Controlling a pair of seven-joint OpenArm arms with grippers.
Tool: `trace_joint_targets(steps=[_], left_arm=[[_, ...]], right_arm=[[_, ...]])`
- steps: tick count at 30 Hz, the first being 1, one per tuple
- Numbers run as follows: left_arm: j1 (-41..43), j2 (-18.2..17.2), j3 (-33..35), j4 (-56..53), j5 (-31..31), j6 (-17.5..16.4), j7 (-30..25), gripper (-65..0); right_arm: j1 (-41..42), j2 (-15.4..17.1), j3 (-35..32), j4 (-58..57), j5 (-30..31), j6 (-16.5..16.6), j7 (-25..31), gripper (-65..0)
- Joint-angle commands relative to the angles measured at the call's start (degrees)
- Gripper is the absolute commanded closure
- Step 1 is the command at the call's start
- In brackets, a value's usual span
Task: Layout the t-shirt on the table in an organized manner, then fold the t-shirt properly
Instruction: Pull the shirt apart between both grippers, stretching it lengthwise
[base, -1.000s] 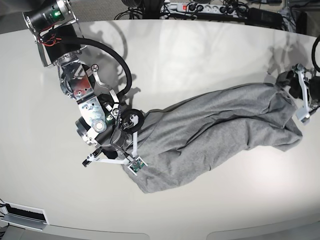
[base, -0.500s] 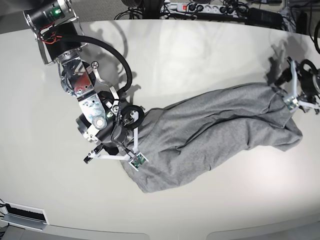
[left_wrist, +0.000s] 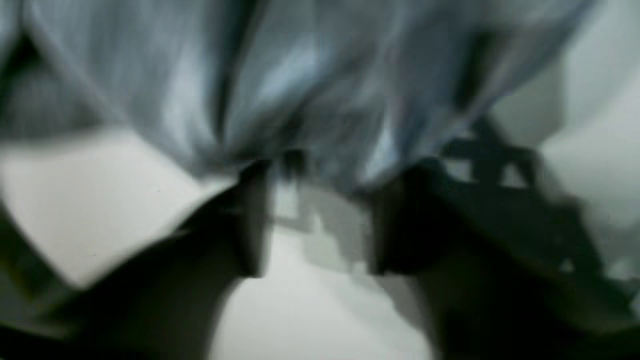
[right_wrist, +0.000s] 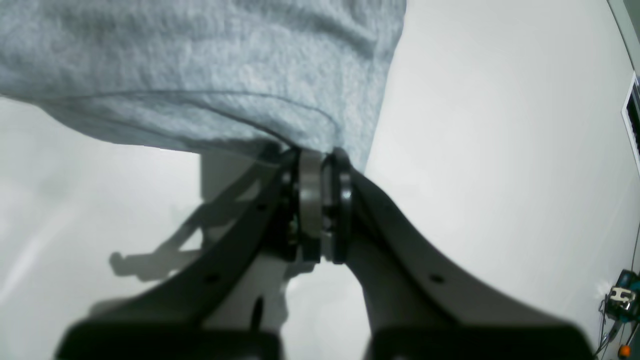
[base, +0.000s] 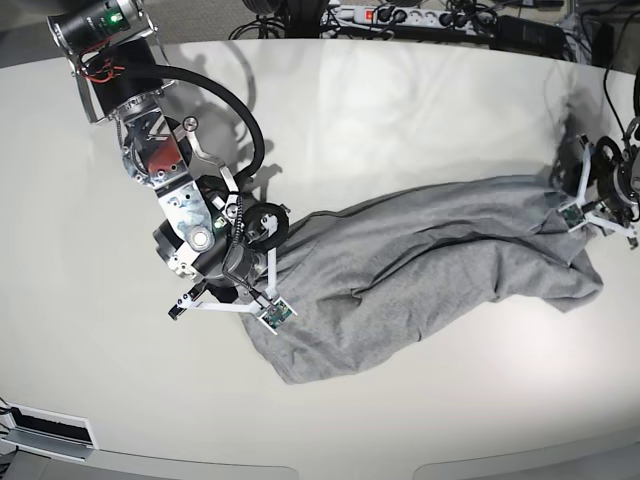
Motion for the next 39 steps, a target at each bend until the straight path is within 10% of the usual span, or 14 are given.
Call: trace_joint_targets(steps=[1, 3, 13, 17, 23, 30, 35, 39], left_arm=[[-1.6, -1.3, -0.4, 0.3, -0.8, 0.0, 1.5, -11.8], [-3.0, -1.3, -0.4, 0.4, -3.3, 0.0, 6.1, 0.0], [-7.3, -4.9, -0.4, 8.3, -11.8, -3.3, 20.6, 0.0], [-7.2, -5.4, -0.4, 9.0, -16.9, -13.2, 19.5, 0.0], [-5.7, -5.1, -0.3, 8.1, -20.4, -13.2, 17.2, -40.6], [-5.1, -2.5, -0.3, 1.6, -9.1, -13.2, -0.2, -40.7], [-5.1, 0.0, -0.3, -0.8, -3.9, -13.2, -3.1, -36.7], [-5.1, 1.8, -0.3, -2.5, -3.7, -9.5, -0.3, -8.6]], right_arm=[[1.5, 0.1, 0.3, 1.1, -0.3, -0.3, 0.7, 0.0], [1.5, 0.1, 0.3, 1.1, -0.3, 0.3, 0.9, 0.0], [1.8, 2.5, 0.3, 1.1, -0.3, 2.4, 1.1, 0.0], [1.7, 2.9, 0.3, 1.1, -0.3, 1.7, 1.0, 0.0], [1.7, 2.9, 0.3, 1.1, -0.2, 0.7, 1.0, 0.0], [1.7, 2.9, 0.3, 1.1, 5.0, 1.4, 1.0, 0.0], [1.7, 2.9, 0.3, 1.1, 5.7, 1.4, 1.0, 0.0], [1.7, 2.9, 0.3, 1.1, 5.7, 1.4, 1.0, 0.0]])
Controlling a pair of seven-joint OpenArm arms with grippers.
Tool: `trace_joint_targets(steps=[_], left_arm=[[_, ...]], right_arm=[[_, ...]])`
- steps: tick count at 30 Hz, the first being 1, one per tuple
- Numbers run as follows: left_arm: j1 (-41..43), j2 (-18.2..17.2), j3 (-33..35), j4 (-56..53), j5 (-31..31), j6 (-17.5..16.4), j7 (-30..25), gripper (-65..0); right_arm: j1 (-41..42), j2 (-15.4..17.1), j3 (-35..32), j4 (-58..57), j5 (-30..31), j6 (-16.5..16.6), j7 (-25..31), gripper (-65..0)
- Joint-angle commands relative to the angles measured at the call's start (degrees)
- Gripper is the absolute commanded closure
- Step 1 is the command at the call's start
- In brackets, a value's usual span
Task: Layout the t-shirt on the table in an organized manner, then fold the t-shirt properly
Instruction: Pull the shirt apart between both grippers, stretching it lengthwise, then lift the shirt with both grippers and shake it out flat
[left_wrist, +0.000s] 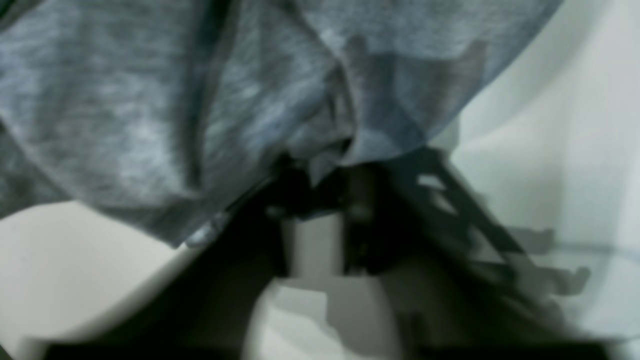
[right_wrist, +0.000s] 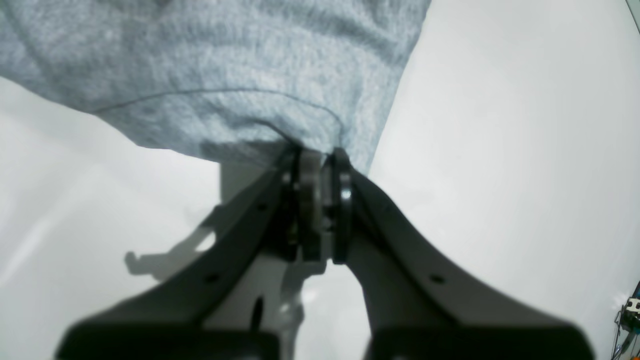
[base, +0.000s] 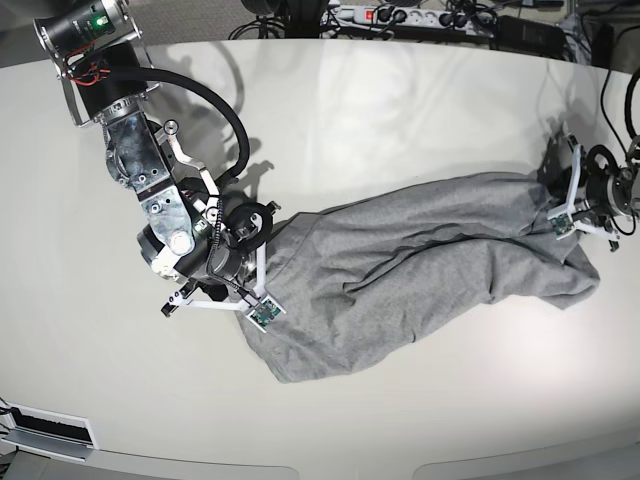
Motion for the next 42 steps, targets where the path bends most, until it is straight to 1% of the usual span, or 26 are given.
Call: trace_joint_targets(steps=[1, 2, 4, 6, 9, 12, 16, 19, 20, 23, 25, 27, 29, 31, 32, 34, 36, 42], left_arm=[[-0.9, -0.6, -0.3, 0.1, 1.0, 2.2, 2.4, -0.5], [-1.1, -0.5, -0.3, 0.1, 0.7, 2.5, 4.0, 0.0], [-1.8, -0.9, -0.4, 0.7, 0.3, 3.2, 7.7, 0.0], [-2.9, -1.4, -0.4, 2.0, -0.2, 3.2, 12.6, 0.0], [-3.8, -3.3, -0.4, 5.9, -5.9, 3.2, 19.4, 0.0], [-3.8, -6.0, -0.4, 11.5, -8.9, 3.2, 22.1, 0.0], [-3.8, -10.1, -0.4, 19.3, -8.9, 3.2, 22.0, 0.0], [-3.8, -13.1, -0.4, 25.1, -9.0, 3.4, 21.8, 0.0], [-3.8, -13.9, -0.4, 26.8, -8.9, 4.2, 21.7, 0.0], [-4.5, -15.6, -0.4, 30.4, -8.9, 9.6, 18.9, 0.0], [-6.3, -15.8, -0.4, 30.9, -8.7, 11.8, 16.9, 0.0], [-9.0, -15.8, -0.4, 30.9, -8.7, 13.3, 16.2, 0.0], [-11.5, -15.8, -0.4, 30.9, -8.7, 14.8, 16.2, 0.0], [-13.7, -15.9, -0.4, 30.9, -9.0, 17.0, 15.8, 0.0], [-15.2, -16.0, -0.4, 30.9, -9.6, 17.5, 15.2, 0.0], [-18.3, -16.0, -0.4, 30.8, -11.8, 17.6, 13.9, 0.0], [-21.7, -16.0, -0.4, 30.8, -14.4, 17.6, 13.8, 0.0], [-33.0, -16.0, -0.4, 28.3, -18.8, 17.6, 13.8, 0.0]], right_arm=[[1.4, 0.1, 0.3, 1.1, -0.1, 0.0, 0.7, 0.0], [1.4, 0.0, 0.3, 1.1, -0.1, 0.2, 0.7, 0.0], [1.4, 0.1, 0.3, 1.1, -0.3, 1.8, 0.7, 0.0], [1.4, 0.2, 0.3, 1.1, -2.1, 2.9, 0.7, 0.0], [2.0, 0.8, 0.3, 1.1, -3.7, 2.4, 0.6, 0.0], [3.2, 1.4, 0.3, 1.1, -3.7, 1.6, 0.6, 0.0], [5.2, 1.8, 0.8, 1.1, -3.7, 1.6, -0.2, 0.0], [5.7, 1.9, 2.9, 2.1, -3.6, 1.7, -0.4, 0.0], [5.8, 1.8, 3.8, 2.9, -3.5, 1.6, -0.4, 0.0], [6.7, 1.9, 6.8, 6.0, -3.2, 1.6, 0.7, 0.0], [8.2, 2.2, 9.0, 7.3, -1.9, 1.5, 1.1, 0.0], [10.0, 2.8, 10.9, 7.5, 0.8, 1.3, 1.1, 0.0], [11.1, 3.7, 12.4, 7.5, 3.0, 3.2, 1.2, 0.0], [12.5, 4.5, 13.0, 7.5, 4.9, 4.2, 1.4, 0.0], [13.3, 5.0, 13.0, 7.5, 5.7, 4.6, 1.4, 0.0], [15.1, 5.9, 13.0, 7.3, 6.9, 5.5, 1.9, 0.0], [17.1, 6.8, 13.0, 7.3, 7.5, 5.5, 2.2, 0.0], [23.6, 10.3, 13.0, 7.3, 7.5, 3.6, 3.1, 0.0]])
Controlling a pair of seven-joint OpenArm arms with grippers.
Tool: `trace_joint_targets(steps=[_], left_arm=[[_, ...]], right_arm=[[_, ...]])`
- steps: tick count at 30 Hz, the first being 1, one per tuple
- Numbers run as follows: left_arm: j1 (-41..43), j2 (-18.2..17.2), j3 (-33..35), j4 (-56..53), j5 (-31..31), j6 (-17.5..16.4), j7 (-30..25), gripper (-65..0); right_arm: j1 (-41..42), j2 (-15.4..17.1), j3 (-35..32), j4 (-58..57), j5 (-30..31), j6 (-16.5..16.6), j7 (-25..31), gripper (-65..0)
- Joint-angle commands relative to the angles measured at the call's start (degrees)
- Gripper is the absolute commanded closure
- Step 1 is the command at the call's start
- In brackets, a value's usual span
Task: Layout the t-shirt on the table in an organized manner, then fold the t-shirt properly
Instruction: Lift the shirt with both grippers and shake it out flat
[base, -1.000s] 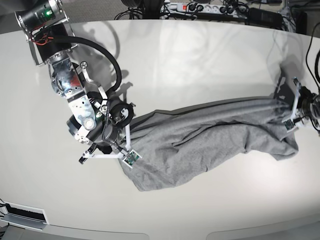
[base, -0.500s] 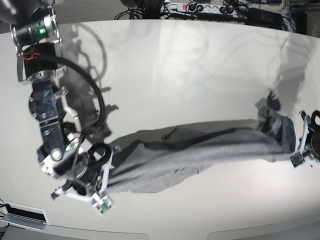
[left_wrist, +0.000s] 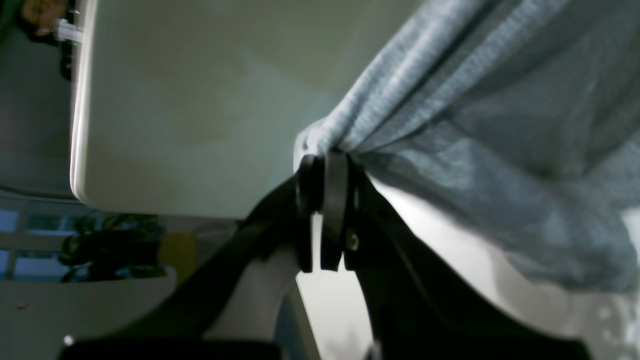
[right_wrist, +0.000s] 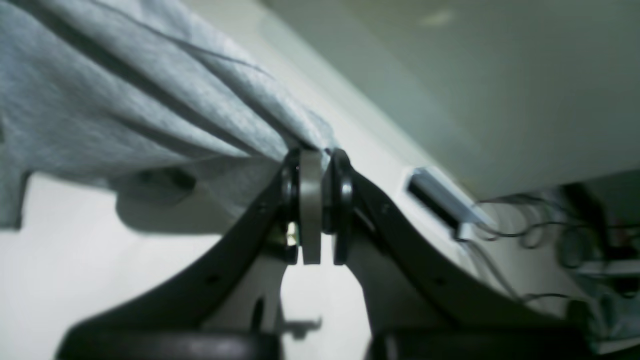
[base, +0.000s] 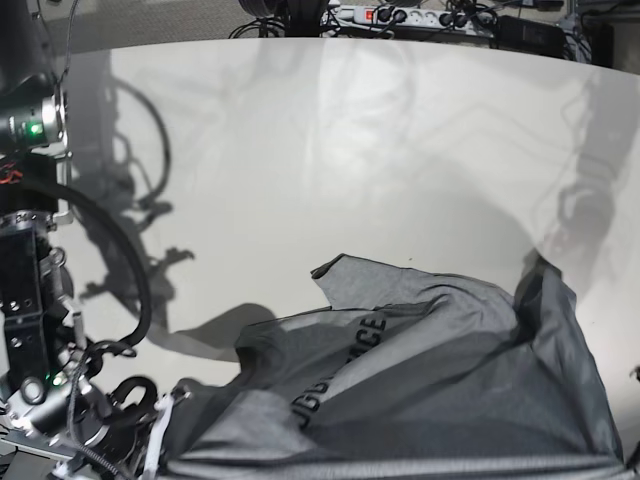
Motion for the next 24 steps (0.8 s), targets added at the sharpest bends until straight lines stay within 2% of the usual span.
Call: trace_joint_targets(steps=[1, 6, 8, 11, 14, 17, 20, 24], left_arm=[[-3.9, -1.5, -1.1, -0.6, -0.4, 1.7, -0.5, 0.0], [-14.5, -1.6, -1.1, -4.6, -7.6, 1.5, -0.4, 0.0], [-18.3, -1.6, -1.1, -5.6, -10.2, 0.2, 0.2, 0.0], [-22.5, -1.6, -1.1, -5.9, -15.6, -3.2, 2.8, 0.0], [-23.5, -1.5, -1.1, -5.9, -22.6, -9.4, 6.7, 0.0], [-22.4, -1.5, -1.1, -5.9, -31.0, -17.2, 14.2, 0.0], [-18.9, -1.7, -1.1, -5.9, -41.1, -18.0, 25.8, 0.0], [-11.3, -1.6, -1.1, -5.9, -56.2, -18.0, 41.4, 0.0]], right_arm=[[3.5, 1.1, 0.5, 0.9, -0.9, -1.5, 1.3, 0.0], [8.9, 3.4, 0.5, 0.9, 1.0, -1.4, 1.5, 0.0], [11.0, 4.7, 0.5, 0.9, 3.1, -1.0, 1.4, 0.0], [13.4, 7.2, 0.5, 0.9, 6.5, -1.0, 0.0, 0.0], [13.9, 9.6, 0.5, 0.9, 11.5, 0.4, -2.0, 0.0], [12.7, 12.0, 0.5, 0.9, 20.2, 5.2, -6.1, 0.0], [9.3, 14.0, 0.5, 0.9, 30.2, 11.4, -11.9, 0.0], [3.0, 14.8, 0.5, 0.9, 40.8, 17.3, -21.8, 0.0]])
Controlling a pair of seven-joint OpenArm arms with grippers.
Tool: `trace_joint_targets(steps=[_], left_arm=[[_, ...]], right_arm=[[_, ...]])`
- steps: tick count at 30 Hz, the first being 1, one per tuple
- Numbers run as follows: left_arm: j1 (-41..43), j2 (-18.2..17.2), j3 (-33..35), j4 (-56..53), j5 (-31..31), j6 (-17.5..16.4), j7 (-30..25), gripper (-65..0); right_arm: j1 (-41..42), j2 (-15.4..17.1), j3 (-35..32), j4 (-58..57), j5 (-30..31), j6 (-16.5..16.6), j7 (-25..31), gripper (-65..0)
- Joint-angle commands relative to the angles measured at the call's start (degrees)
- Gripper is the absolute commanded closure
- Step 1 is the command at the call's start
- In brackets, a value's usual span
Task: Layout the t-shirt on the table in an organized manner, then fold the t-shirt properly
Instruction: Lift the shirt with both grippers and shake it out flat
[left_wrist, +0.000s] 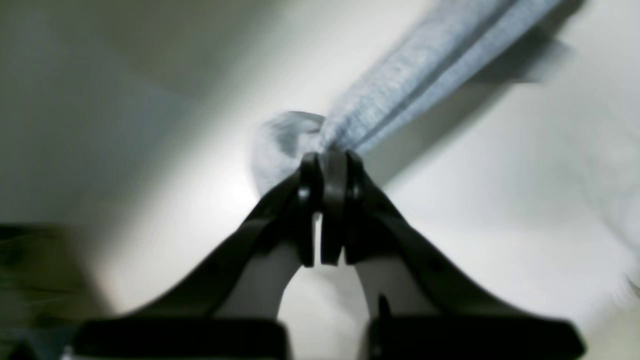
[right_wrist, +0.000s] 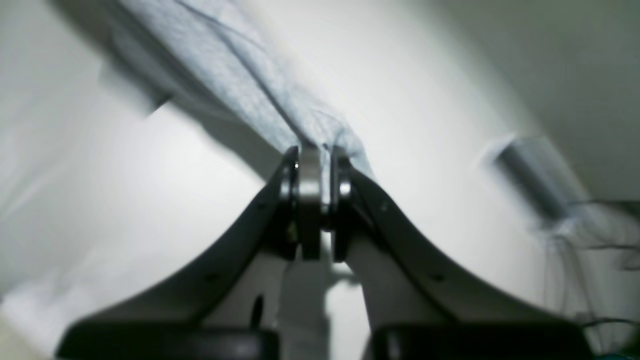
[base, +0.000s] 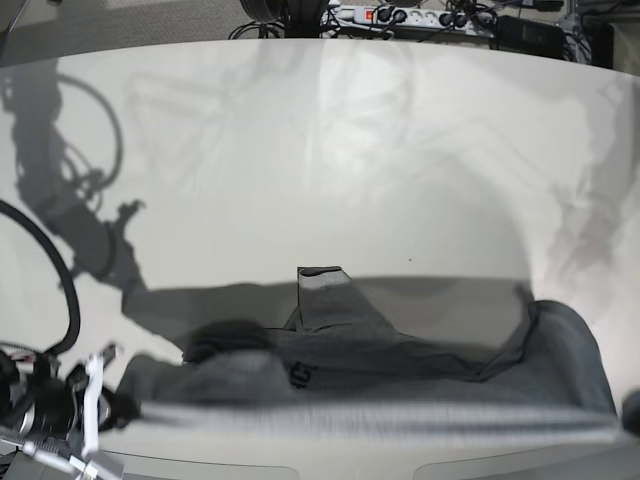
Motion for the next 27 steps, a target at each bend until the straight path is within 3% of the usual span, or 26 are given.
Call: trace_joint_targets(steps=[1, 4, 7, 13, 18, 21, 27], left_arm=[[0.8, -0.9, -0.7, 0.3, -3.3, -0.2, 1.8, 0.0], [7.8, -0.9, -0.7, 0.4, -11.0, -0.2, 9.0, 0.0], [14.3, -0.9, -0.7, 0.4, -16.0, -0.2, 9.0, 0.0], [25.2, -1.0, -0.7, 0.3, -16.0, -0.2, 9.0, 0.0], [31.1, -1.1, -0.7, 0.3, -16.0, -0.2, 9.0, 0.0], [33.3, -1.1, -0.7, 0.3, -11.8, -0.2, 9.0, 0.0], [33.9, -2.1, -0.7, 0.4, -1.8, -0.2, 9.0, 0.0]], right_arm=[[0.0, 0.9, 0.6, 0.6, 2.6, 1.2, -0.9, 0.0], [-5.6, 1.0, 0.6, 0.6, 10.2, 2.1, -3.4, 0.0], [-11.0, 1.0, 0.6, 0.6, 15.7, 2.3, -3.4, 0.0], [-19.8, 1.0, 0.6, 0.6, 22.8, 2.3, -3.4, 0.0], [-24.7, 1.0, 0.6, 0.6, 23.2, 1.7, -3.4, 0.0], [-27.0, 2.1, 0.6, 0.6, 23.1, 0.9, -3.4, 0.0], [-28.1, 8.2, 0.6, 1.0, 22.6, -0.3, -3.4, 0.0]])
